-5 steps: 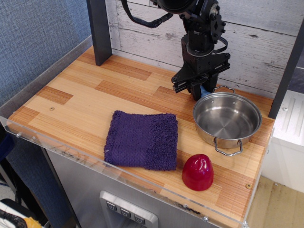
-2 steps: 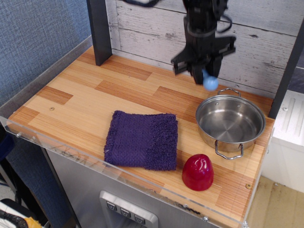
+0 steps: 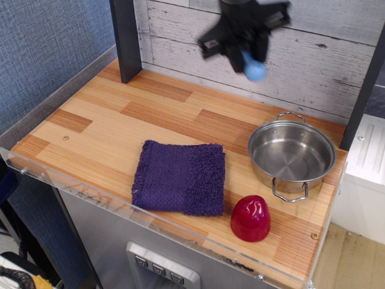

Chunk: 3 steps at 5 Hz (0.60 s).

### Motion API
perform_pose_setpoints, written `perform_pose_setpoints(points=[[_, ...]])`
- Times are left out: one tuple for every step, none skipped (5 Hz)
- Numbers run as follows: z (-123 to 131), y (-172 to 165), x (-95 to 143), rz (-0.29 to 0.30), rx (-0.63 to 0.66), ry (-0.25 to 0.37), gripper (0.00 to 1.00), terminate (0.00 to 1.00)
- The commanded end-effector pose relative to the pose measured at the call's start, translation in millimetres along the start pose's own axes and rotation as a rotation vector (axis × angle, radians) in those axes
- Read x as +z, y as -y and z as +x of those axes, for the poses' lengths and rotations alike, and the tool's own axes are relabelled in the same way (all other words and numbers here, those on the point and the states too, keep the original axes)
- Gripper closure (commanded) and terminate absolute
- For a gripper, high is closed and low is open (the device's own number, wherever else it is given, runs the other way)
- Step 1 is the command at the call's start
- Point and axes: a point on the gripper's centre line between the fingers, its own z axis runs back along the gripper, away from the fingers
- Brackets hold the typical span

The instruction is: Move the spoon to the far left edge of the counter.

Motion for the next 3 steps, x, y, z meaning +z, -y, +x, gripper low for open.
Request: perform_pose_setpoints(points=[[9.6,-48.8,62.5,-0.063,-0.028,0.054,1.0,0.0],[13.3,-84.1,69.4,-0.045,-0.025,0.056,1.0,0.0],[19.8,-115.4,67.4,-0.016,-0.015,0.065,1.0,0.0]])
